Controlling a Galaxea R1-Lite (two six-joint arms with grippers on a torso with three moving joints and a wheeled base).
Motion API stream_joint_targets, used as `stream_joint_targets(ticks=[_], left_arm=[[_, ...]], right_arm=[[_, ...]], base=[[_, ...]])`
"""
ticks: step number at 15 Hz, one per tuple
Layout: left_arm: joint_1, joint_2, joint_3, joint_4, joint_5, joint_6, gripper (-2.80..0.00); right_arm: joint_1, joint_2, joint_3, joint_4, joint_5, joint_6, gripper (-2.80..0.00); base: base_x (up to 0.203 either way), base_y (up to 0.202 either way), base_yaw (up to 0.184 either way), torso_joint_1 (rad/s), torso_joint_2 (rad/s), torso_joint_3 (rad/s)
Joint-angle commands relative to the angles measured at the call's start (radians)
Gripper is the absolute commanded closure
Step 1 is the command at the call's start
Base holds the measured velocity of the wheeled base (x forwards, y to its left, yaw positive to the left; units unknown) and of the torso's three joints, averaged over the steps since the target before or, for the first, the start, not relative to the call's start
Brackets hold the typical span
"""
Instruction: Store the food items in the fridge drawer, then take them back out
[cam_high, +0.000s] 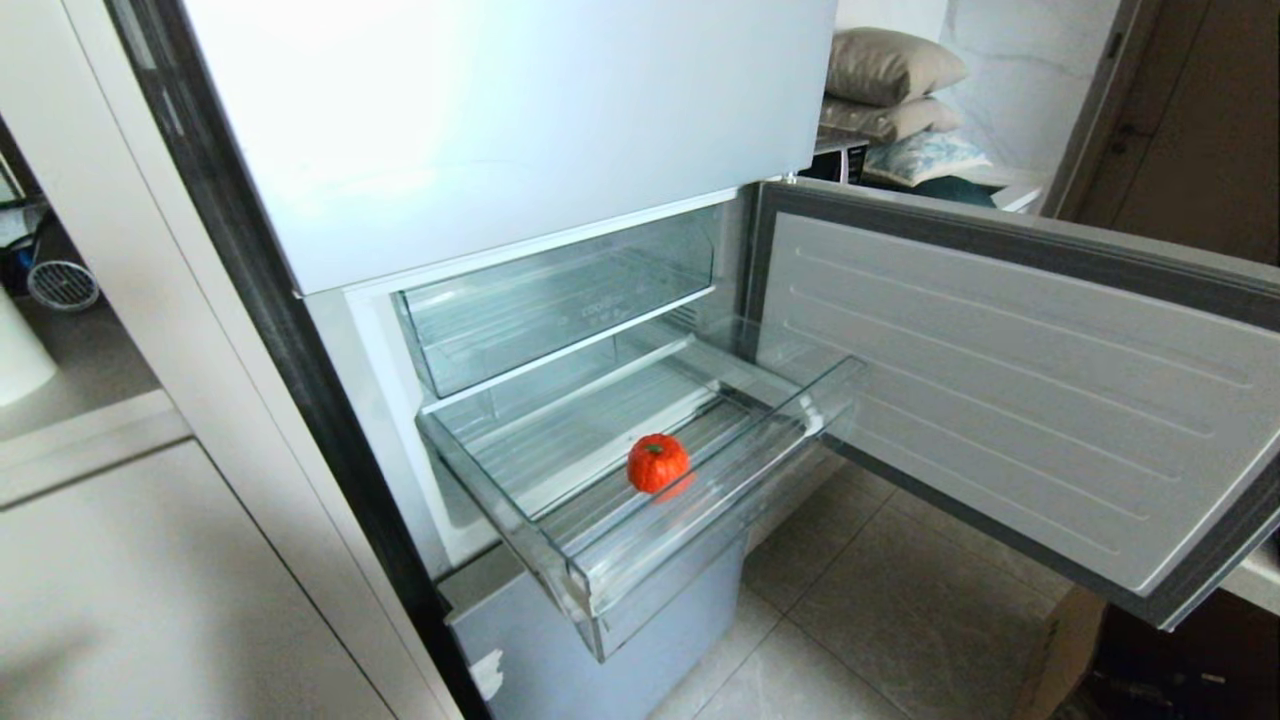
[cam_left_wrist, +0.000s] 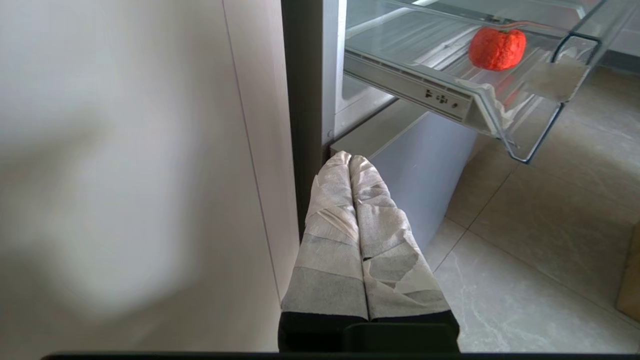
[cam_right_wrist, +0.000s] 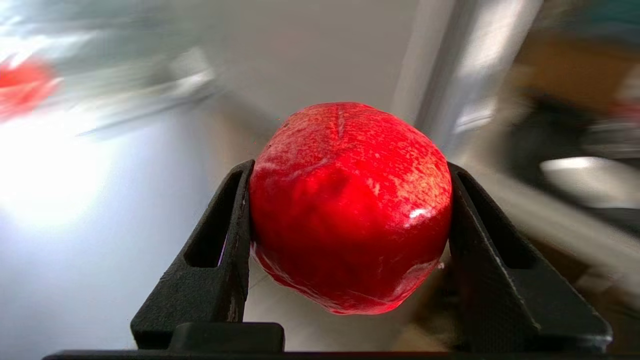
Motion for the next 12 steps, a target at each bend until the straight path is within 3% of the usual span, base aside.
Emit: stream_joint_targets(ticks=[1, 5, 8, 10, 12], left_arm=[[0.000, 0.000, 0.000, 0.000, 0.000, 0.000, 0.00], [0.000, 0.000, 0.000, 0.000, 0.000, 0.000, 0.00], [0.000, 0.000, 0.000, 0.000, 0.000, 0.000, 0.00], [0.000, 0.000, 0.000, 0.000, 0.000, 0.000, 0.00], [0.000, 0.000, 0.000, 0.000, 0.000, 0.000, 0.00]], right_arm=[[0.000, 0.010, -0.088, 0.027, -0.123, 0.000, 0.00], [-0.005, 0.147, -0.291, 0.250, -0.248, 0.093, 0.00], [-0.052, 0.276, -0.342, 0.285, -0.279, 0.143, 0.00], [-0.215, 0.421, -0.388, 0.286, -0.269, 0.203, 0.00], [-0.400, 0.581, -0.443, 0.279, -0.203, 0.264, 0.00]], base=[[0.000, 0.000, 0.000, 0.000, 0.00, 0.000], [0.000, 0.000, 0.000, 0.000, 0.00, 0.000], [0.000, 0.000, 0.000, 0.000, 0.00, 0.000], [0.000, 0.000, 0.000, 0.000, 0.00, 0.000], [0.000, 0.000, 0.000, 0.000, 0.00, 0.000]])
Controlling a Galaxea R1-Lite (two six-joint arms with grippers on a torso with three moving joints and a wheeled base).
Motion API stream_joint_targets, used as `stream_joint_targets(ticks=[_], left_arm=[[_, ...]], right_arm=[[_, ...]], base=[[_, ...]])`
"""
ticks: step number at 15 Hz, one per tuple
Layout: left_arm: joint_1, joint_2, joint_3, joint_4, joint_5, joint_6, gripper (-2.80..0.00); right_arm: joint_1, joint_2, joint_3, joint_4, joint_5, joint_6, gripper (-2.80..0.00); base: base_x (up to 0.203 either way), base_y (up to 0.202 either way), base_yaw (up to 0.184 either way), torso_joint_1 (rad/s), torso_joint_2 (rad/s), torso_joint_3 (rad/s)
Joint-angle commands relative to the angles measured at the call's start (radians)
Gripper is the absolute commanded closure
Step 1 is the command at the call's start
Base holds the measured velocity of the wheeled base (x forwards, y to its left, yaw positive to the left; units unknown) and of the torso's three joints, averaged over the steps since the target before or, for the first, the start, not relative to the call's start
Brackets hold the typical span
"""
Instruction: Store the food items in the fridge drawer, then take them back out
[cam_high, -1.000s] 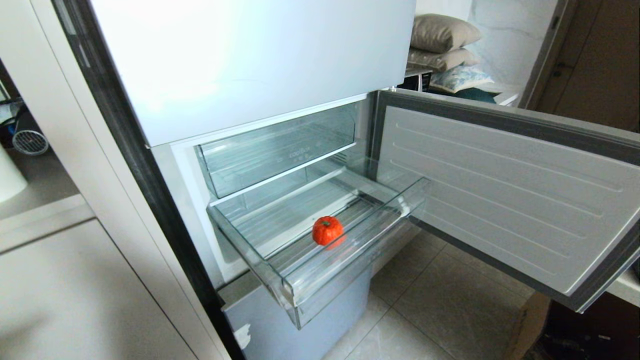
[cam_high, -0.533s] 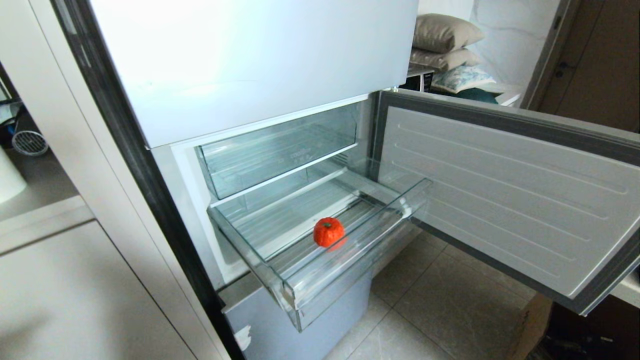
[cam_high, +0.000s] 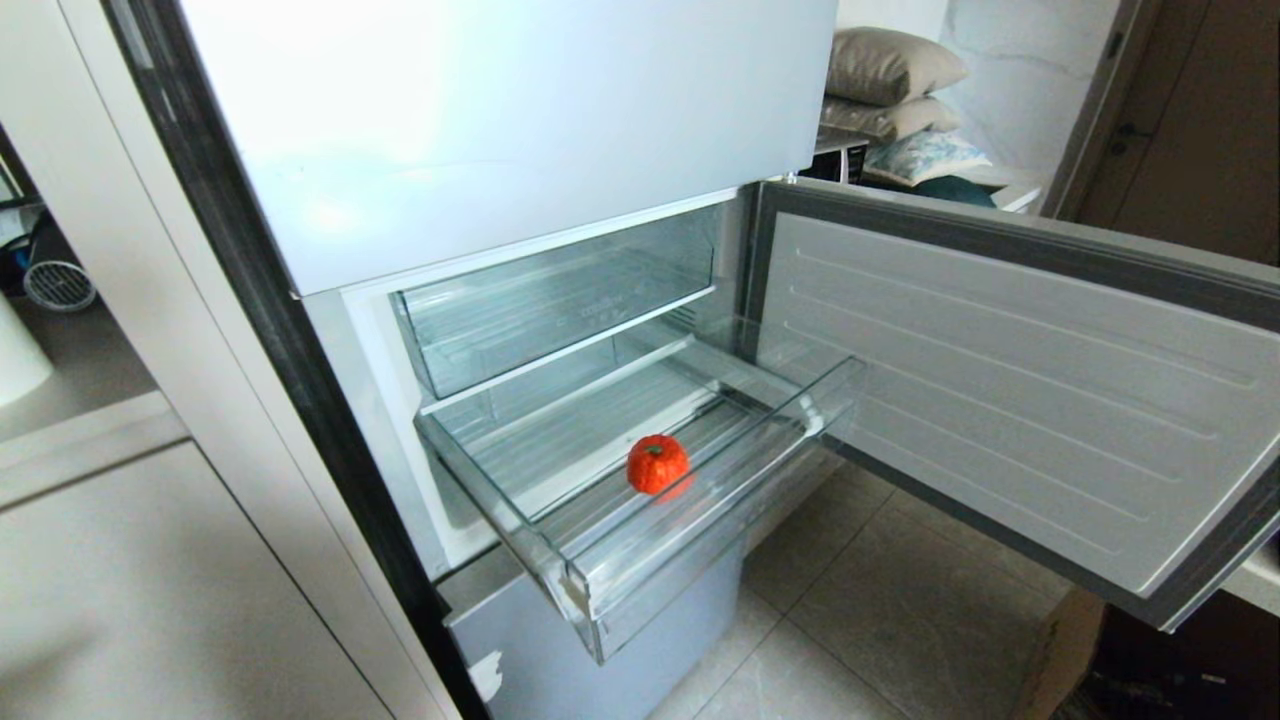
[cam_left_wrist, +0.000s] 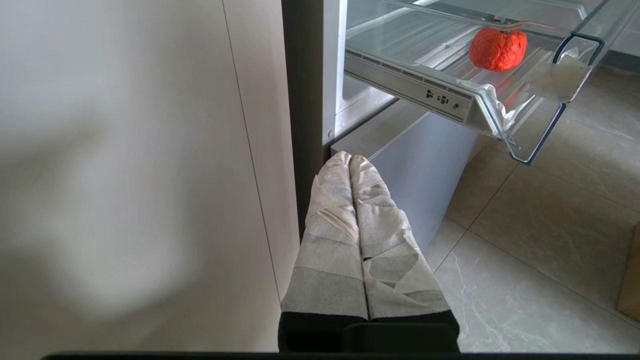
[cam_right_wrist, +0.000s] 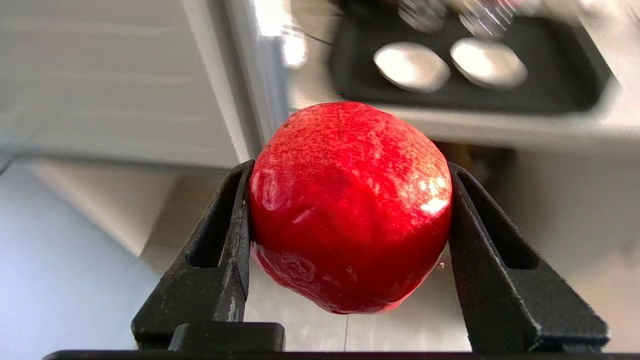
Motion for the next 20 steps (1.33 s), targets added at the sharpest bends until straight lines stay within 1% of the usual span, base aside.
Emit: stream_joint_targets(ticks=[1, 4, 5, 6, 7, 9, 12, 14, 17, 20], left_arm=[[0.000, 0.000, 0.000, 0.000, 0.000, 0.000, 0.00], [0.000, 0.000, 0.000, 0.000, 0.000, 0.000, 0.00], [0.000, 0.000, 0.000, 0.000, 0.000, 0.000, 0.00], [0.000, 0.000, 0.000, 0.000, 0.000, 0.000, 0.00], [0.000, 0.000, 0.000, 0.000, 0.000, 0.000, 0.00], [0.000, 0.000, 0.000, 0.000, 0.000, 0.000, 0.00], [0.000, 0.000, 0.000, 0.000, 0.000, 0.000, 0.00], [0.000, 0.000, 0.000, 0.000, 0.000, 0.000, 0.00], [0.000, 0.000, 0.000, 0.000, 0.000, 0.000, 0.00], [0.000, 0.000, 0.000, 0.000, 0.000, 0.000, 0.00]], right_arm=[[-0.158, 0.197, -0.038, -0.016, 0.054, 0.029, 0.00], [-0.414, 0.383, -0.052, -0.113, 0.186, 0.045, 0.00], [-0.520, 0.458, -0.051, -0.164, 0.256, 0.031, 0.00], [-0.603, 0.533, -0.050, -0.215, 0.324, 0.012, 0.00], [-0.655, 0.598, -0.053, -0.257, 0.372, -0.004, 0.00], [-0.707, 0.736, -0.072, -0.323, 0.417, -0.022, 0.00], [-0.799, 0.937, -0.142, -0.363, 0.446, -0.031, 0.00], [-0.859, 1.061, -0.239, -0.368, 0.474, -0.030, 0.00], [-0.928, 1.224, -0.381, -0.367, 0.515, -0.026, 0.00], [-0.994, 1.357, -0.524, -0.336, 0.567, -0.025, 0.00]], base=[[0.000, 0.000, 0.000, 0.000, 0.00, 0.000], [0.000, 0.000, 0.000, 0.000, 0.00, 0.000], [0.000, 0.000, 0.000, 0.000, 0.00, 0.000], [0.000, 0.000, 0.000, 0.000, 0.00, 0.000], [0.000, 0.000, 0.000, 0.000, 0.00, 0.000], [0.000, 0.000, 0.000, 0.000, 0.00, 0.000], [0.000, 0.000, 0.000, 0.000, 0.00, 0.000], [0.000, 0.000, 0.000, 0.000, 0.00, 0.000], [0.000, 0.000, 0.000, 0.000, 0.00, 0.000], [0.000, 0.000, 0.000, 0.000, 0.00, 0.000]])
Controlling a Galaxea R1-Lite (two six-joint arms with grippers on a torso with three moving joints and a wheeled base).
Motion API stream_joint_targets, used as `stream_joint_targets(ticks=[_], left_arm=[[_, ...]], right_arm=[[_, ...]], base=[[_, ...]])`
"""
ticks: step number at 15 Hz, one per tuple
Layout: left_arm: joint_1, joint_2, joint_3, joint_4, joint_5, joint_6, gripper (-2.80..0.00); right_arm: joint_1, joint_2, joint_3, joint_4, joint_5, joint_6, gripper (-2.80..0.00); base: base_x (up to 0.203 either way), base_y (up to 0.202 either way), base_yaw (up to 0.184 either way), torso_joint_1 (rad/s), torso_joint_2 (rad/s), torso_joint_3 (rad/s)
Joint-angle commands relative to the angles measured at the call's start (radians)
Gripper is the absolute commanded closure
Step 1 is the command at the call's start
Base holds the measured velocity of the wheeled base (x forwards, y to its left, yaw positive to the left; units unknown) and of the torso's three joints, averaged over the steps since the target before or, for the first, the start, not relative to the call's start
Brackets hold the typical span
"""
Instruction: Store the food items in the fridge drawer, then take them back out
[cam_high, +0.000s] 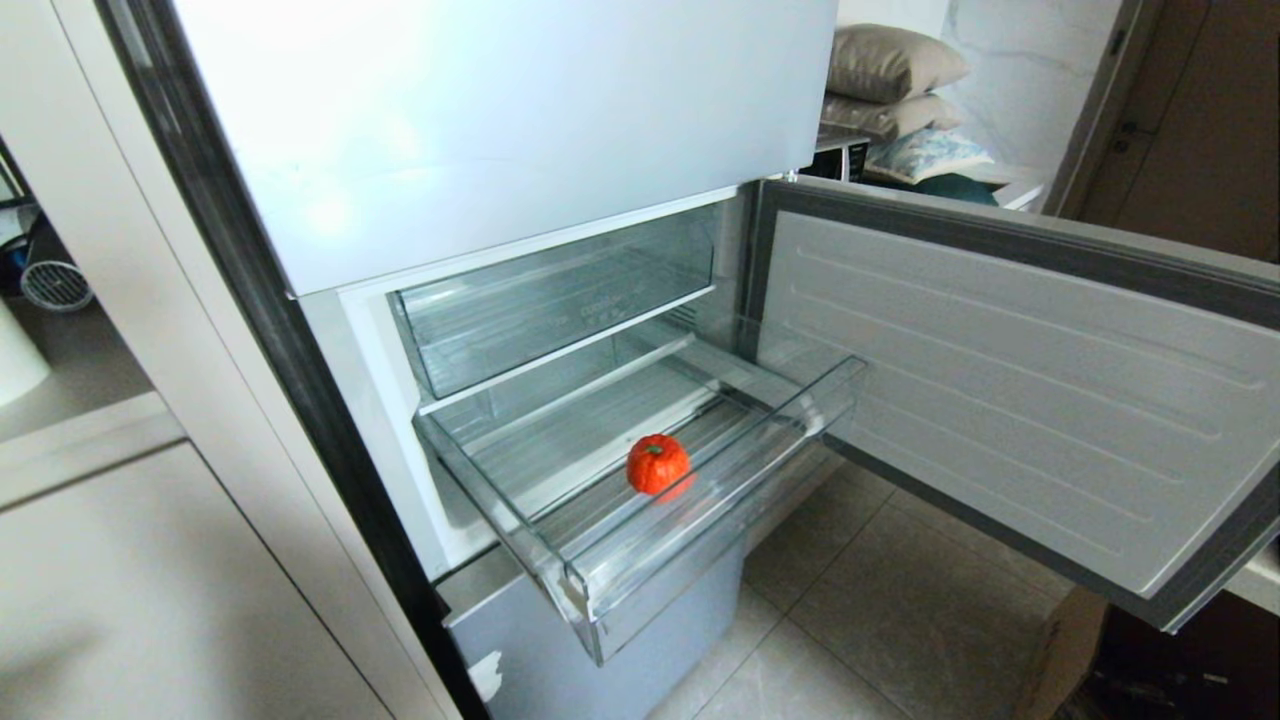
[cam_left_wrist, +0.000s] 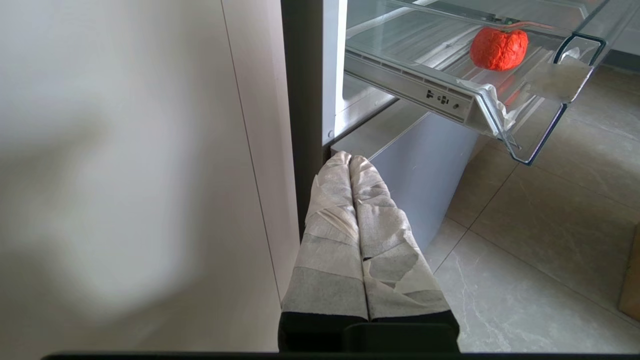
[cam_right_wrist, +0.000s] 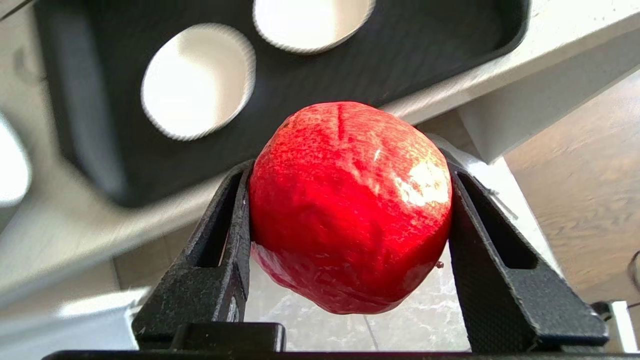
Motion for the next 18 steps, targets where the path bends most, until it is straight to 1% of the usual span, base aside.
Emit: stream_joint_targets(ticks=[1, 4, 7, 8, 9, 10, 12, 13, 15, 16, 18], left_arm=[[0.000, 0.000, 0.000, 0.000, 0.000, 0.000, 0.00], [0.000, 0.000, 0.000, 0.000, 0.000, 0.000, 0.00], [0.000, 0.000, 0.000, 0.000, 0.000, 0.000, 0.00], [0.000, 0.000, 0.000, 0.000, 0.000, 0.000, 0.00], [0.000, 0.000, 0.000, 0.000, 0.000, 0.000, 0.00], [0.000, 0.000, 0.000, 0.000, 0.000, 0.000, 0.00], [0.000, 0.000, 0.000, 0.000, 0.000, 0.000, 0.00], [0.000, 0.000, 0.000, 0.000, 0.000, 0.000, 0.00], [0.000, 0.000, 0.000, 0.000, 0.000, 0.000, 0.00], [0.000, 0.000, 0.000, 0.000, 0.000, 0.000, 0.00], [0.000, 0.000, 0.000, 0.000, 0.000, 0.000, 0.00]], right_arm=[[-0.040, 0.132, -0.099, 0.027, 0.020, 0.001, 0.00], [-0.090, 0.244, -0.270, 0.161, 0.072, 0.022, 0.00], [-0.112, 0.335, -0.421, 0.309, 0.083, 0.092, 0.00], [-0.114, 0.344, -0.447, 0.333, 0.084, 0.091, 0.00], [-0.113, 0.344, -0.466, 0.336, 0.084, 0.070, 0.00], [-0.113, 0.343, -0.481, 0.335, 0.080, 0.033, 0.00], [-0.112, 0.364, -0.536, 0.326, 0.062, -0.085, 0.00], [-0.110, 0.381, -0.576, 0.306, 0.040, -0.174, 0.00], [-0.104, 0.419, -0.649, 0.223, 0.012, -0.381, 0.00], [-0.083, 0.454, -0.696, 0.166, -0.003, -0.456, 0.00], [-0.043, 0.504, -0.745, 0.098, -0.014, -0.656, 0.00]], base=[[0.000, 0.000, 0.000, 0.000, 0.00, 0.000], [0.000, 0.000, 0.000, 0.000, 0.00, 0.000], [0.000, 0.000, 0.000, 0.000, 0.00, 0.000], [0.000, 0.000, 0.000, 0.000, 0.00, 0.000], [0.000, 0.000, 0.000, 0.000, 0.00, 0.000], [0.000, 0.000, 0.000, 0.000, 0.00, 0.000], [0.000, 0.000, 0.000, 0.000, 0.00, 0.000], [0.000, 0.000, 0.000, 0.000, 0.00, 0.000], [0.000, 0.000, 0.000, 0.000, 0.00, 0.000], [0.000, 0.000, 0.000, 0.000, 0.00, 0.000], [0.000, 0.000, 0.000, 0.000, 0.00, 0.000]])
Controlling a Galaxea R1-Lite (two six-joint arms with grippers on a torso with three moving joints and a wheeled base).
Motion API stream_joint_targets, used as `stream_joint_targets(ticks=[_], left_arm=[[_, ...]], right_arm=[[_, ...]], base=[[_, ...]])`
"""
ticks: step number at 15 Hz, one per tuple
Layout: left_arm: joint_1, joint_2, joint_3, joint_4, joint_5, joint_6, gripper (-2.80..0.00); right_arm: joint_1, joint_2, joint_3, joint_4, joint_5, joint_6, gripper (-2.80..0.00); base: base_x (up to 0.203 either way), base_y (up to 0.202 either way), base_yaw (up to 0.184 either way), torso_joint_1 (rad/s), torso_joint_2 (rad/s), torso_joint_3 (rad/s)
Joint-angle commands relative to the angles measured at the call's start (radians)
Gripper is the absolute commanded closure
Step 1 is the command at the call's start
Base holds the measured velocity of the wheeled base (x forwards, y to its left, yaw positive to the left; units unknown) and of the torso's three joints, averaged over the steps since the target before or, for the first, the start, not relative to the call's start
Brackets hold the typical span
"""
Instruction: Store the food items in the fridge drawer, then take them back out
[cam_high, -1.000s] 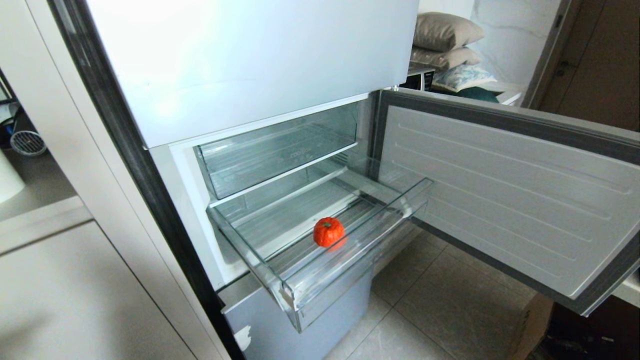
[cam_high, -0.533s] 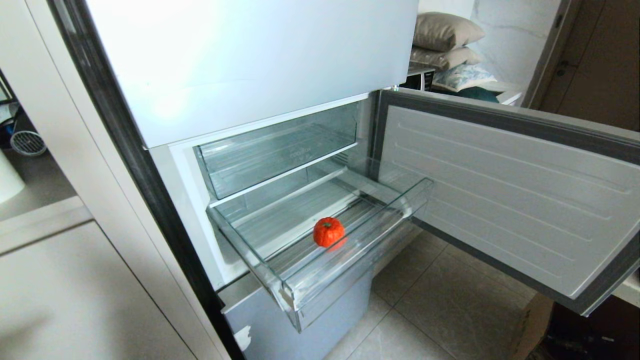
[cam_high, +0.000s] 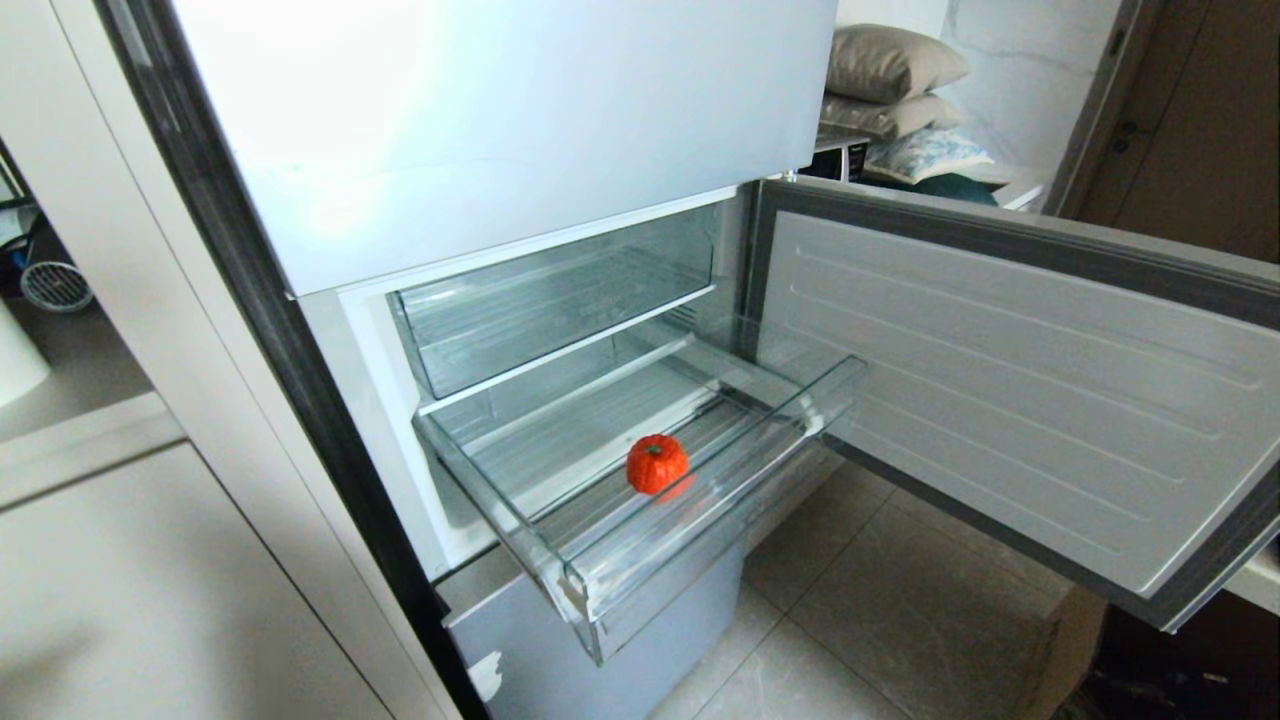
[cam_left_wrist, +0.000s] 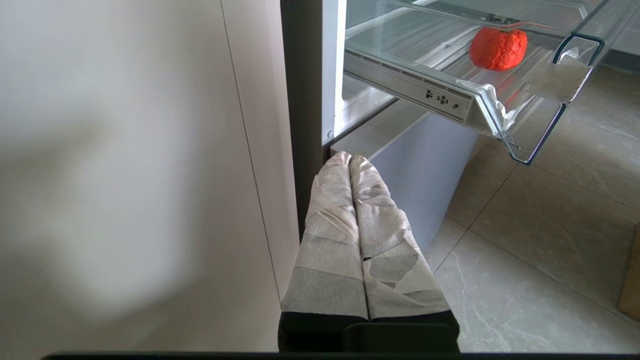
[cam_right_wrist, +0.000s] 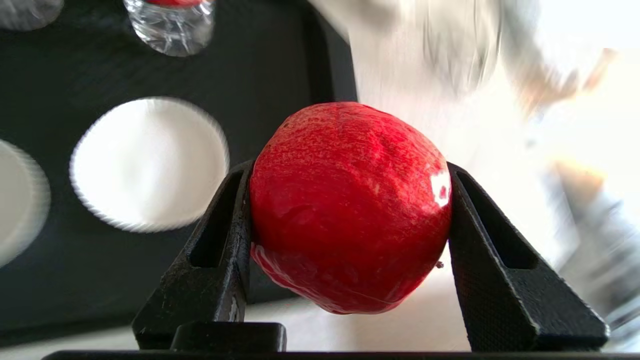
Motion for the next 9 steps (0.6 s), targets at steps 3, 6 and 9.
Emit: stream_joint_targets(ticks=[3, 6, 9], left_arm=[[0.000, 0.000, 0.000, 0.000, 0.000, 0.000, 0.00], [0.000, 0.000, 0.000, 0.000, 0.000, 0.000, 0.00], [0.000, 0.000, 0.000, 0.000, 0.000, 0.000, 0.00]], right_arm=[[0.107, 0.103, -0.049, -0.041, -0.026, -0.300, 0.00], [0.175, 0.153, -0.076, -0.048, -0.045, -0.385, 0.00], [0.204, 0.155, -0.083, -0.046, -0.166, -0.426, 0.00]], base=[[0.000, 0.000, 0.000, 0.000, 0.00, 0.000], [0.000, 0.000, 0.000, 0.000, 0.00, 0.000], [0.000, 0.000, 0.000, 0.000, 0.00, 0.000]])
